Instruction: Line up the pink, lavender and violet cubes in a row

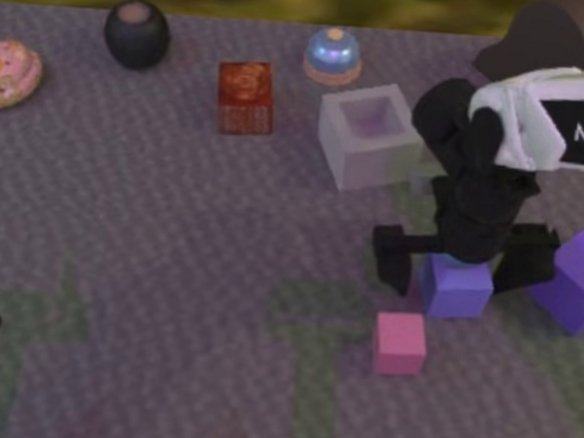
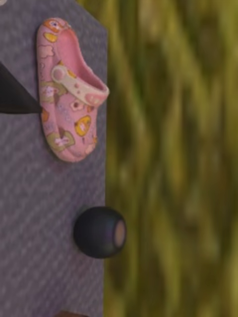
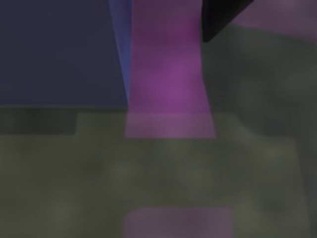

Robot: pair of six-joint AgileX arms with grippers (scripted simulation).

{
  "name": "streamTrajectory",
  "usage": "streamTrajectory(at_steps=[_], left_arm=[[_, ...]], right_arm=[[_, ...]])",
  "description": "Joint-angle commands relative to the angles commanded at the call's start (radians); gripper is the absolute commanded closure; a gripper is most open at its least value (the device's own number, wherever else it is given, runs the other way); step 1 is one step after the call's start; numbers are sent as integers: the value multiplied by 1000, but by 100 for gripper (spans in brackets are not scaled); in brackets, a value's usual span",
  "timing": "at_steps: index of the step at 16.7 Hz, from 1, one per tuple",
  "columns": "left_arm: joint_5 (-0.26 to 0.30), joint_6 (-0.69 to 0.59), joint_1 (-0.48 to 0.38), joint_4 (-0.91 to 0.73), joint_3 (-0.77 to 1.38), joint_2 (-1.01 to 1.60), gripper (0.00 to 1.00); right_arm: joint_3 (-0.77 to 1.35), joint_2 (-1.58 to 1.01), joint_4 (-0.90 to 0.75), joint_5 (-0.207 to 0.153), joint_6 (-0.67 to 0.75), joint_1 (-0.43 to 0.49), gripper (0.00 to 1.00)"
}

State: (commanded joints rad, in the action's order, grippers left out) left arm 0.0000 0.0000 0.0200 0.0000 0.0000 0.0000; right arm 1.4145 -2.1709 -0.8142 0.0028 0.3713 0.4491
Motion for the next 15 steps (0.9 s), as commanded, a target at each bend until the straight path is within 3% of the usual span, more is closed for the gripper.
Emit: streamTrajectory(at_steps=[10, 15], left_arm=[[0, 0, 0, 0, 0, 0, 0], [0, 0, 0, 0, 0, 0, 0]], right_arm=[[0, 0, 0, 0, 0, 0, 98], [0, 0, 0, 0, 0, 0, 100]])
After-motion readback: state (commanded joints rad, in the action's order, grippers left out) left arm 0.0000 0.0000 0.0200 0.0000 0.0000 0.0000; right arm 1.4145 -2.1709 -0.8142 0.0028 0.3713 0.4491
